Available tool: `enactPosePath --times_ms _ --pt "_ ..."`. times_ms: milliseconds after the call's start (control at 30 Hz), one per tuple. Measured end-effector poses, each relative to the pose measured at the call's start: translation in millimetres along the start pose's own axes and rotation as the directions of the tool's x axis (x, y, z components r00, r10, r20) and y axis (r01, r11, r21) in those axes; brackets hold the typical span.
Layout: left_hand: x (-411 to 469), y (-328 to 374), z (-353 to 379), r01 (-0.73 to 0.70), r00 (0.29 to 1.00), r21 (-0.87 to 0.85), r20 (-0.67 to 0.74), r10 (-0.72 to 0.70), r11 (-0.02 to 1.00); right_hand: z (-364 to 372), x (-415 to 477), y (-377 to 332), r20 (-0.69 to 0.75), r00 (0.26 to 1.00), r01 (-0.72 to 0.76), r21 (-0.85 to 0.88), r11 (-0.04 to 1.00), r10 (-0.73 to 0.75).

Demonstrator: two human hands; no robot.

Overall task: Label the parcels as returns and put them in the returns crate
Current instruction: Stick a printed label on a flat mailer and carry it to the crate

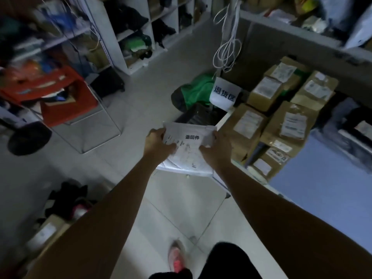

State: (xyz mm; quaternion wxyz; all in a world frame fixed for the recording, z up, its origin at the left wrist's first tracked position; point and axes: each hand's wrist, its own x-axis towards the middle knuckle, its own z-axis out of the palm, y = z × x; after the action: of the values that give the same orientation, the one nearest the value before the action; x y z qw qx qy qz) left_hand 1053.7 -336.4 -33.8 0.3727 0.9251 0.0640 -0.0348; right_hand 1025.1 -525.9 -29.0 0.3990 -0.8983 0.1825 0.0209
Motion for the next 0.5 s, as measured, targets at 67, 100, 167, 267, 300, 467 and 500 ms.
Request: enactPosePath --times_ms 67,100,167,267,300,467,500 --pt "33 -19 -7 0.009 1.000 0.005 0.002 -0.009 1.000 25 24 -15 0.018 1.000 -0.011 -0.029 1.000 0.011" --pt "50 -25 -8 0.006 1.000 0.007 0.008 -0.006 1.000 34 37 -21 0.028 0.999 -0.022 -0.045 0.999 0.023" --pt "94 -34 -6 -0.021 0.999 0.028 0.027 0.020 0.999 53 73 -32 0.034 0.997 -0.061 -0.048 0.997 0.062" --pt "166 -45 4 -0.064 0.995 0.107 0.080 0.056 0.992 90 135 -40 0.028 0.993 -0.111 0.004 0.994 0.111" --pt "189 -48 8 -0.071 0.993 0.140 0.102 0.057 0.988 103 155 -41 0.023 0.991 -0.131 0.025 0.991 0.131" --pt "305 -73 37 -0.094 0.978 0.215 0.204 0.050 0.972 158 255 -42 0.064 0.971 -0.236 0.071 0.969 0.231" --pt "326 -77 45 -0.100 0.971 0.219 0.234 0.047 0.971 166 274 -40 0.060 0.967 -0.252 0.068 0.965 0.249"
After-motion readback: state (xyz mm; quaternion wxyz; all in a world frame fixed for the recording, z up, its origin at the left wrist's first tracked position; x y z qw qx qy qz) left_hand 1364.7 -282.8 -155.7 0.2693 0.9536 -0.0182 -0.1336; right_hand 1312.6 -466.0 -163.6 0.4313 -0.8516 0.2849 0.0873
